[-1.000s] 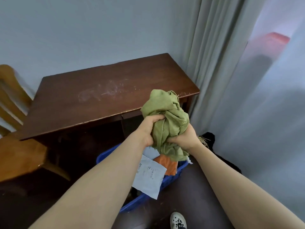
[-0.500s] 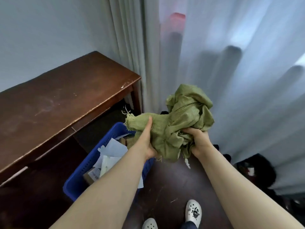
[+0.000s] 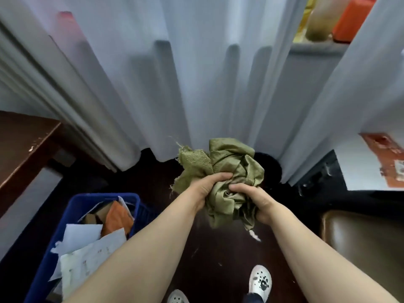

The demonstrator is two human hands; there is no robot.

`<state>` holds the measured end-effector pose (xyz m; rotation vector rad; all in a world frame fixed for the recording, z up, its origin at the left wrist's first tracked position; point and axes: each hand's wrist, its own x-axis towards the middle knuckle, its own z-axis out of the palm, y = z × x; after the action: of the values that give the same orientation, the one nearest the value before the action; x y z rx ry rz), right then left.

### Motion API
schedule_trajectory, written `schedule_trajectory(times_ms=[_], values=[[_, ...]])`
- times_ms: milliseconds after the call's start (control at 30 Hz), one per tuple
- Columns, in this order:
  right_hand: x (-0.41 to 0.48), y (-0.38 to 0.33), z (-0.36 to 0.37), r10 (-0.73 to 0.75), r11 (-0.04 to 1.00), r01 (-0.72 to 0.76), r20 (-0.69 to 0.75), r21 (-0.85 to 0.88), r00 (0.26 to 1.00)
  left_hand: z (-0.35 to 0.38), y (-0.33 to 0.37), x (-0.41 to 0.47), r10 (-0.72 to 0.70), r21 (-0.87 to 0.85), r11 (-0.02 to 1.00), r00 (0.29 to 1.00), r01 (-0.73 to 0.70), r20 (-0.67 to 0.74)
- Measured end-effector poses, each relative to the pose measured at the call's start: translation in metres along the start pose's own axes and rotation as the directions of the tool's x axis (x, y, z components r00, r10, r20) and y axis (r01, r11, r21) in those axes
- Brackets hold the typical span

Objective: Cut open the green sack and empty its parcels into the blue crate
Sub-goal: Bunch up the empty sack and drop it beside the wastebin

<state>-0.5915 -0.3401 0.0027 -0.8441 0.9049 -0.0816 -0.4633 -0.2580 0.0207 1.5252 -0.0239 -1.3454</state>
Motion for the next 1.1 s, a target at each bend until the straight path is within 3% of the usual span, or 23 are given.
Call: schedule_trajectory(times_ms=[100,200,300,467,633,700,767,833,1033,1100], values=[[-0.006,-0.007,-0.065,0.044,0.969,-0.040,-0.011,0.244,0.999,0.060,-0.006,0.028,-0.131,0.024,0.991,0.987,0.129,0.098],[0.003,-0.016,-0.119,-0.029,0.940,0.074,-0.138,0.332,0.990,0.112,-0.015,0.059,-0.208,0.010,0.978,0.963,0.210,0.169],[0.022,-0.019,-0.167,-0.048,0.948,0.143,-0.316,0.286,0.948,0.153,-0.031,0.093,-0.247,-0.001,0.969,0.963,0.248,0.106],[0.061,0.003,-0.244,0.042,0.955,0.118,-0.519,0.271,0.854,0.199,-0.077,0.155,-0.223,0.078,0.970,0.969,0.232,-0.106],[0.120,0.055,-0.310,0.193,0.949,0.025,-0.645,0.313,0.740,0.220,-0.130,0.228,-0.211,0.232,0.944,0.970,0.235,-0.123],[0.144,0.077,-0.330,0.232,0.952,-0.017,-0.683,0.307,0.693,0.223,-0.157,0.265,-0.213,0.411,0.881,0.973,0.233,-0.095],[0.171,0.098,-0.346,0.242,0.960,-0.054,-0.711,0.276,0.661,0.227,-0.183,0.301,-0.206,0.670,0.713,0.975,0.208,-0.083],[0.198,0.119,-0.361,0.235,0.969,-0.093,-0.739,0.229,0.631,0.230,-0.205,0.334,-0.198,0.809,0.553,0.975,0.200,-0.105],[0.266,0.169,-0.408,0.201,0.958,-0.279,-0.846,0.065,0.494,0.233,-0.270,0.425,-0.286,0.837,0.526,0.958,0.152,0.006],[0.289,0.185,-0.425,0.190,0.949,-0.315,-0.849,0.029,0.493,0.231,-0.295,0.456,-0.298,0.830,0.543,0.953,0.129,0.047]])
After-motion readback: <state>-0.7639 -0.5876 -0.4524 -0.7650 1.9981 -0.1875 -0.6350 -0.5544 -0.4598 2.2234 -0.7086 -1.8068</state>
